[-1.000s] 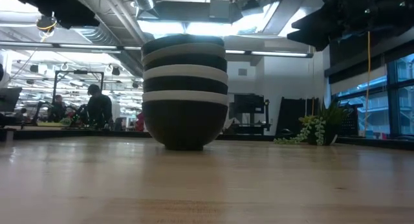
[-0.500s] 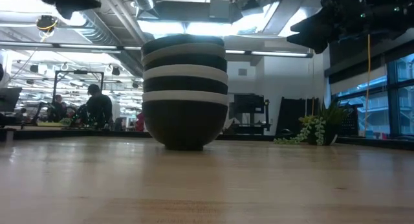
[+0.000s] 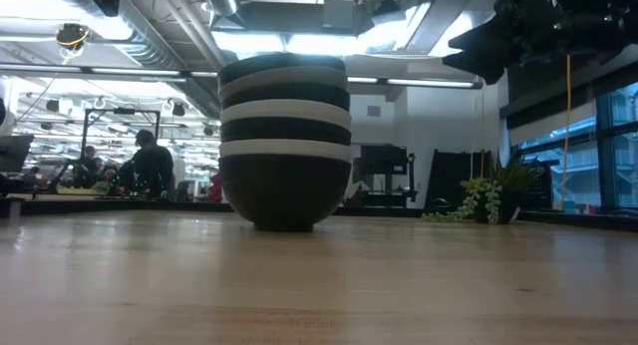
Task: Nest bowls inside each other
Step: Return to Home Position
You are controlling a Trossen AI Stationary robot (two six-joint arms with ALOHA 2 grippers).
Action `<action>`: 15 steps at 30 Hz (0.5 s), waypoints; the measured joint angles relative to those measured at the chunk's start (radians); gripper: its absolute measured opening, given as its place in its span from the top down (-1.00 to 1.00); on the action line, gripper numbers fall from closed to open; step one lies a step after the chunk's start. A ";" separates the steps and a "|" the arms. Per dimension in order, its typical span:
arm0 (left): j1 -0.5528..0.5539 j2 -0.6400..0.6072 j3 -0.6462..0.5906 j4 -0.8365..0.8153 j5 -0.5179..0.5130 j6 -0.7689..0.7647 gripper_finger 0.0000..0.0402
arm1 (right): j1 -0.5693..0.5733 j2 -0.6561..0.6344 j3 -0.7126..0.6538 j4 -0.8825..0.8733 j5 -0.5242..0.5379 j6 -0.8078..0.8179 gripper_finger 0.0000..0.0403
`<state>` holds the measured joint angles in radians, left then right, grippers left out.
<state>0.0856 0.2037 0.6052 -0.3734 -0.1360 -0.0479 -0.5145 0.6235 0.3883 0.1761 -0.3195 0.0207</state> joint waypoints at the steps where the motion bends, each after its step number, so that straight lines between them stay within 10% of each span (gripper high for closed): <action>1: 0.000 0.000 0.000 0.000 0.000 -0.007 0.06 | -0.003 0.000 0.000 0.000 0.000 0.000 -0.23; 15: 0.000 0.000 0.000 0.012 -0.027 -0.022 0.06 | -0.029 0.000 0.000 -0.001 0.000 -0.003 -0.23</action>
<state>0.0856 0.2037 0.6052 -0.3615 -0.1627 -0.0695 -0.5430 0.6239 0.3882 0.1753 -0.3190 0.0177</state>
